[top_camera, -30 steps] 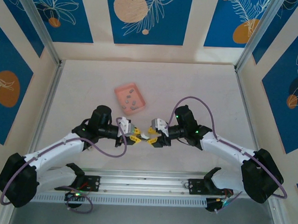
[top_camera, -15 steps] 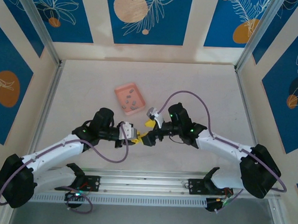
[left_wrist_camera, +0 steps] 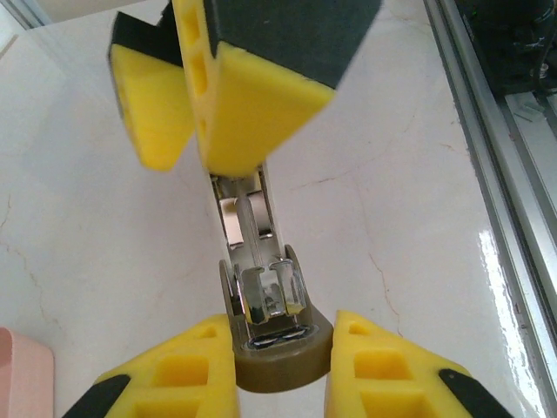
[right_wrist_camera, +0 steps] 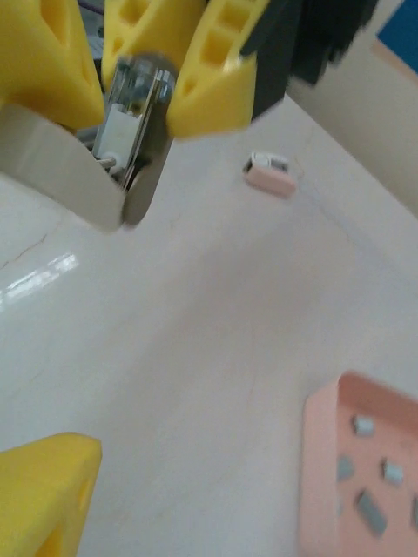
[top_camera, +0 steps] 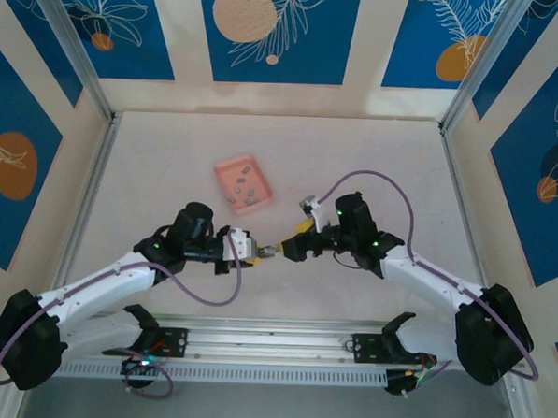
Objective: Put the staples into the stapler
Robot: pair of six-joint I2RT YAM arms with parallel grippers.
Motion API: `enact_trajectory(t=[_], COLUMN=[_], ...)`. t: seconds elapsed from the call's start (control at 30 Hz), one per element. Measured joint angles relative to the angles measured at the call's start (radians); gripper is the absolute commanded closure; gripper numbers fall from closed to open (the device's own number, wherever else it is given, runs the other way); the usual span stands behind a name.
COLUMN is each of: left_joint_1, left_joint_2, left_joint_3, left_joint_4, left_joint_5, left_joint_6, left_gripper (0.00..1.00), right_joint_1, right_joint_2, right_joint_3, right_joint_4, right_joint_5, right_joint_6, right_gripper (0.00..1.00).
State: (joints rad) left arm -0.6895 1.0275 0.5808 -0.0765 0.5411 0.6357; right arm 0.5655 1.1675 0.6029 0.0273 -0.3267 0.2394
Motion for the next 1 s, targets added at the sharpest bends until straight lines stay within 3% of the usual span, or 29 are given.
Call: enact_trajectory(t=[0.27,0.47,0.7,1.0], left_joint_1=[-0.003,-0.012,-0.023,-0.025], left_joint_2=[-0.006,-0.019,-0.013,-0.011], left_joint_3=[-0.002,-0.07,-0.12,-0.129], left_joint_4=[0.015,0.165,0.316,0.414], left_joint_5=[0.0,-0.005,-0.019,-0.026], left_joint_6=[-0.001,-0.054,-0.103,-0.134], left_gripper=[0.94,0.92,0.9,0.9], right_joint_1=[-0.062,-0.098,-0.102,-0.102], right_joint_2=[-0.113,-0.164,-0.146,-0.121], right_joint_3=[-0.095,-0.125,-0.154,-0.163], right_joint_4=[-0.025,0.086,0.229,0.315], right_joint_5=[-0.014,-0.096,-0.127,-0.134], right_joint_6=[0.052,0.253,0.565,0.718], right_gripper=[0.11,0.19,0.35,0.49])
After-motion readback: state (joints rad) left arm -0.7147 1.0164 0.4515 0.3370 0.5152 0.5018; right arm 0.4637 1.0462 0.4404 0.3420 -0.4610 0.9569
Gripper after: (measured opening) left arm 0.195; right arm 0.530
